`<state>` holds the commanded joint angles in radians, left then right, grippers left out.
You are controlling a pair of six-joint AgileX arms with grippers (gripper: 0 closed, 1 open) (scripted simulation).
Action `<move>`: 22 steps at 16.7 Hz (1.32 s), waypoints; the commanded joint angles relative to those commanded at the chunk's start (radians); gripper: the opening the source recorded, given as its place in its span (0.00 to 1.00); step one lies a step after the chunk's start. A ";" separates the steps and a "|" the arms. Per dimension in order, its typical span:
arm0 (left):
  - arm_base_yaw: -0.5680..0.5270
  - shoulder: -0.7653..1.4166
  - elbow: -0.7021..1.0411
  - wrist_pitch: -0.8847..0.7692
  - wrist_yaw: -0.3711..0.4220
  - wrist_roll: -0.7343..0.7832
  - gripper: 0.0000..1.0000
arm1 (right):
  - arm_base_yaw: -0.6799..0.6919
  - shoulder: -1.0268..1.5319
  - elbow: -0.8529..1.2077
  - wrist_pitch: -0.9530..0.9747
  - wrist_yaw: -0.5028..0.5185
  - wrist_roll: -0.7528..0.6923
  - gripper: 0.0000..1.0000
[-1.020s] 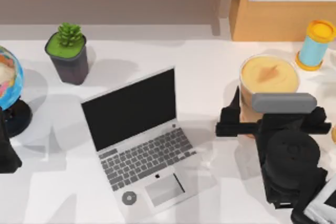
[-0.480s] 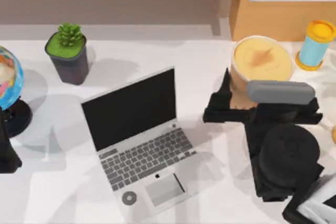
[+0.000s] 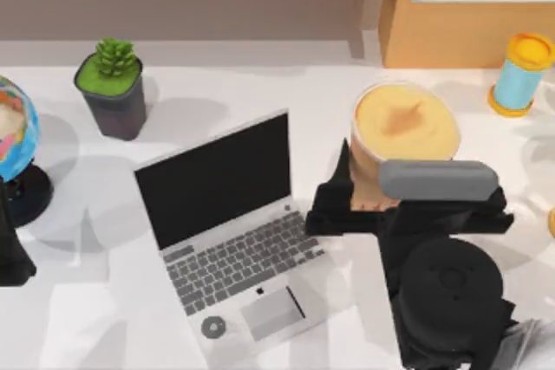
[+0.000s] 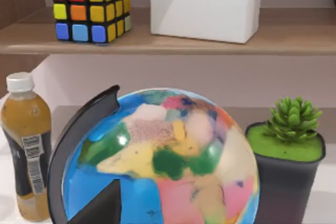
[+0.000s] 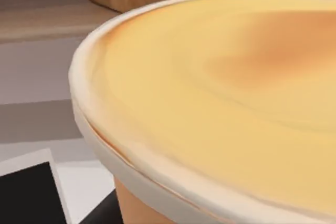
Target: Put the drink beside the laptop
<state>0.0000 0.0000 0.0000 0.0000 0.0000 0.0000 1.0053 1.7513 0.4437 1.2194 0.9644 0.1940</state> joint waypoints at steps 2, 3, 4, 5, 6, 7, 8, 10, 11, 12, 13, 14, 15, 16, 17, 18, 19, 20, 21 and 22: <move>0.000 0.000 0.000 0.000 0.000 0.000 1.00 | 0.046 -0.023 -0.007 -0.058 0.043 0.018 0.00; 0.000 0.000 0.000 0.000 0.000 0.000 1.00 | 0.068 -0.033 -0.011 -0.087 0.066 0.027 0.00; 0.000 0.000 0.000 0.000 0.000 0.000 1.00 | 0.088 -0.042 -0.015 -0.114 0.088 0.036 0.00; 0.000 0.000 0.000 0.000 0.000 0.000 1.00 | 0.108 -0.050 -0.018 -0.141 0.111 0.046 0.00; 0.000 0.000 0.000 0.000 0.000 0.000 1.00 | 0.125 -0.058 -0.022 -0.166 0.133 0.055 0.00; 0.000 0.000 0.000 0.000 0.000 0.000 1.00 | 0.141 -0.065 -0.025 -0.189 0.155 0.064 0.00; 0.000 0.000 0.000 0.000 0.000 0.000 1.00 | 0.156 -0.070 -0.029 -0.211 0.176 0.072 0.00; 0.000 0.000 0.000 0.000 0.000 0.000 1.00 | 0.178 -0.079 -0.034 -0.246 0.212 0.087 0.00; 0.000 0.000 0.000 0.000 0.000 0.000 1.00 | 0.186 -0.082 -0.036 -0.259 0.227 0.093 0.00; 0.000 0.000 0.000 0.000 0.000 0.000 1.00 | 0.191 -0.085 -0.038 -0.269 0.238 0.097 0.00; 0.000 0.000 0.000 0.000 0.000 0.000 1.00 | 0.195 -0.086 -0.039 -0.275 0.246 0.100 0.00; 0.000 0.000 0.000 0.000 0.000 0.000 1.00 | 0.197 -0.086 -0.039 -0.278 0.249 0.102 0.00; 0.000 0.000 0.000 0.000 0.000 0.000 1.00 | 0.197 -0.086 -0.039 -0.278 0.249 0.102 0.00; 0.000 0.000 0.000 0.000 0.000 0.000 1.00 | 0.197 -0.086 -0.039 -0.278 0.249 0.102 0.00; 0.000 0.000 0.000 0.000 0.000 0.000 1.00 | 0.197 -0.086 -0.039 -0.278 0.249 0.102 0.00; 0.000 0.000 0.000 0.000 0.000 0.000 1.00 | 0.192 -0.083 -0.036 -0.277 0.247 0.103 0.00; 0.000 0.000 0.000 0.000 0.000 0.000 1.00 | 0.192 -0.083 -0.036 -0.276 0.247 0.103 0.00; 0.000 0.000 0.000 0.000 0.000 0.000 1.00 | 0.193 -0.082 -0.035 -0.273 0.246 0.102 0.00; 0.000 0.000 0.000 0.000 0.000 0.000 1.00 | 0.196 -0.081 -0.033 -0.267 0.244 0.102 0.00; 0.000 0.000 0.000 0.000 0.000 0.000 1.00 | 0.199 -0.078 -0.031 -0.258 0.242 0.101 0.00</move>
<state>0.0000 0.0000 0.0000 0.0000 0.0000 0.0000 1.2039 1.6728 0.4125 0.9615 1.2065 0.2951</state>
